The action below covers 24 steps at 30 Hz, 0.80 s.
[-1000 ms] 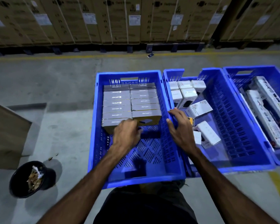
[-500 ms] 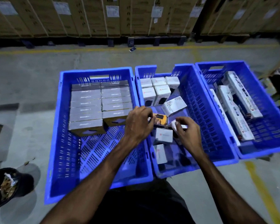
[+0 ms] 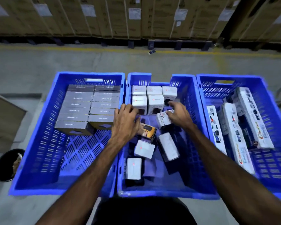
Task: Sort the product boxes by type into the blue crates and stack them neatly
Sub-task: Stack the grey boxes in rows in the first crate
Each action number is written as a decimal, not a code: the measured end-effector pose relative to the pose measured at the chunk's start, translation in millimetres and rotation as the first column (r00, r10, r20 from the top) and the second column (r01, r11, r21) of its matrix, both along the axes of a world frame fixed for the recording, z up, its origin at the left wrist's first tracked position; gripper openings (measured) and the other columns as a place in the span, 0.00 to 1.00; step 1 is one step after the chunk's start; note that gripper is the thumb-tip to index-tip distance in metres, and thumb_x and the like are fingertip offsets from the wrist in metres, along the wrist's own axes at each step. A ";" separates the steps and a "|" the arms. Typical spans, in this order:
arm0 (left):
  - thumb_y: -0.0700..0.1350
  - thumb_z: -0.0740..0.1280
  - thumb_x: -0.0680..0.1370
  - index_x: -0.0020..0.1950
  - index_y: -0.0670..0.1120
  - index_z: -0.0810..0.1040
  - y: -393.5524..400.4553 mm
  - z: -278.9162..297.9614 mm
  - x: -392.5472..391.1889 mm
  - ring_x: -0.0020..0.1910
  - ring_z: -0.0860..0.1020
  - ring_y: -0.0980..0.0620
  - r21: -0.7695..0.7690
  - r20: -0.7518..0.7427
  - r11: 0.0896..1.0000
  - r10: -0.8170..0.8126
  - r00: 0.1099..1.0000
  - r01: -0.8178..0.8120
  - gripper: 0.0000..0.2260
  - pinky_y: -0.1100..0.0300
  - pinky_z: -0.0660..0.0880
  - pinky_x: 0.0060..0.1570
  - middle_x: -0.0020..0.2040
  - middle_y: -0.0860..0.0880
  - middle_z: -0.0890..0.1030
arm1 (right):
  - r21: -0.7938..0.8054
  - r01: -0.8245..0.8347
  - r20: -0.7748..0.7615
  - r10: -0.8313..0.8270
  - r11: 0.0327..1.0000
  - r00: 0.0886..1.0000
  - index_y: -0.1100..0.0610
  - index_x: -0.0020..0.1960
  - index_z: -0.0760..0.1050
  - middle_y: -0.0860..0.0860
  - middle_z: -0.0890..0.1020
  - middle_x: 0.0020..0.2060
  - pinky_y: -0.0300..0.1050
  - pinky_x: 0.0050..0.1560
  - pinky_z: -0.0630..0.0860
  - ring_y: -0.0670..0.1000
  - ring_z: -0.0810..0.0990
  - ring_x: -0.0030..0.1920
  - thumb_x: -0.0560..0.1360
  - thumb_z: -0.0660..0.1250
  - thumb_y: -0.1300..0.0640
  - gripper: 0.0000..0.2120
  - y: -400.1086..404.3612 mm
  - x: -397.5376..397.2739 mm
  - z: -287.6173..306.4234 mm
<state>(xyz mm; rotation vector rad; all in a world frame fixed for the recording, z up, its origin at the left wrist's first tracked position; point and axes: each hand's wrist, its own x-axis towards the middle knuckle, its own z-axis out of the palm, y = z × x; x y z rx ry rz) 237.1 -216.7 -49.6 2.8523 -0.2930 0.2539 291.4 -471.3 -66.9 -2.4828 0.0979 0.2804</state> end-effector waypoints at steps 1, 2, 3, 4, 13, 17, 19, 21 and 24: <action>0.51 0.69 0.80 0.59 0.49 0.81 -0.4 0.8 0.3 0.57 0.73 0.47 0.012 -0.001 1.000 0.016 1.000 -0.016 0.11 0.48 0.72 0.57 0.57 0.48 0.78 | 0.022 -0.005 -0.006 0.005 1.000 1.000 0.57 0.70 0.76 0.59 0.82 0.65 0.57 0.64 0.77 0.61 0.81 0.64 0.76 0.71 0.56 0.23 3.7 7.4 -1.6; 0.50 0.70 0.79 0.60 0.48 0.81 -2.0 1.4 0.4 0.58 0.73 0.46 0.023 0.002 0.999 0.040 0.999 -0.040 0.12 0.48 0.72 0.58 0.59 0.47 0.78 | 0.023 -0.010 -0.017 0.011 1.000 1.000 0.56 0.69 0.76 0.57 0.83 0.63 0.56 0.62 0.78 0.61 0.82 0.63 0.76 0.72 0.54 0.22 6.2 13.5 -4.6; 0.50 0.70 0.78 0.61 0.47 0.81 -3.5 2.2 -0.1 0.60 0.73 0.45 0.029 0.008 0.997 0.069 0.998 -0.069 0.13 0.47 0.72 0.58 0.60 0.45 0.77 | -0.003 -0.014 -0.028 0.014 1.000 0.999 0.55 0.68 0.75 0.56 0.84 0.61 0.55 0.61 0.76 0.61 0.82 0.61 0.76 0.72 0.51 0.22 8.9 18.4 -8.3; 0.50 0.70 0.78 0.61 0.47 0.80 -4.2 3.0 -0.8 0.62 0.72 0.43 0.029 0.018 0.994 0.109 0.994 -0.109 0.14 0.46 0.72 0.59 0.62 0.43 0.76 | -0.048 -0.021 -0.037 0.019 0.999 0.999 0.55 0.68 0.75 0.56 0.85 0.59 0.57 0.63 0.74 0.61 0.82 0.61 0.76 0.71 0.47 0.22 11.2 22.6 -13.4; 0.48 0.70 0.78 0.71 0.43 0.72 -4.4 6.8 1.1 0.64 0.74 0.41 -0.121 -0.088 0.918 0.368 0.925 -0.377 0.23 0.43 0.74 0.66 0.65 0.39 0.76 | -0.255 -0.006 -0.098 -0.019 0.967 0.995 0.58 0.70 0.69 0.58 0.84 0.60 0.67 0.74 0.56 0.61 0.80 0.65 0.73 0.69 0.28 0.40 40.2 29.2 -50.5; 0.47 0.71 0.78 0.72 0.43 0.71 -7.0 7.7 2.0 0.64 0.75 0.42 -0.108 -0.110 0.924 0.354 0.929 -0.366 0.23 0.47 0.75 0.66 0.65 0.40 0.76 | -0.285 0.041 -0.109 -0.074 0.958 0.991 0.61 0.81 0.56 0.60 0.84 0.62 0.70 0.76 0.52 0.62 0.78 0.68 0.73 0.68 0.27 0.52 54.7 26.8 -44.1; 0.46 0.71 0.78 0.72 0.43 0.71 -6.5 7.6 2.1 0.64 0.75 0.42 -0.103 -0.116 0.927 0.350 0.930 -0.361 0.24 0.46 0.75 0.66 0.66 0.40 0.76 | -0.287 0.097 -0.087 -0.127 0.953 0.988 0.61 0.81 0.55 0.60 0.84 0.60 0.69 0.76 0.53 0.62 0.79 0.67 0.71 0.68 0.26 0.54 62.1 25.3 -43.9; 0.45 0.72 0.78 0.71 0.43 0.71 -6.3 8.4 2.0 0.64 0.75 0.42 -0.093 -0.115 0.931 0.343 0.932 -0.354 0.24 0.46 0.76 0.66 0.66 0.40 0.76 | -0.269 0.186 -0.056 -0.208 0.945 0.977 0.61 0.79 0.58 0.60 0.85 0.58 0.67 0.76 0.55 0.62 0.80 0.65 0.70 0.71 0.26 0.54 70.9 23.9 -45.0; 0.45 0.73 0.77 0.72 0.43 0.70 -7.7 10.3 3.0 0.64 0.75 0.42 -0.079 -0.122 0.934 0.337 0.933 -0.348 0.25 0.46 0.76 0.66 0.66 0.40 0.76 | -0.225 0.296 -0.016 -0.307 0.928 0.952 0.60 0.76 0.59 0.60 0.86 0.53 0.66 0.75 0.58 0.63 0.82 0.62 0.68 0.74 0.29 0.51 82.7 25.0 -50.8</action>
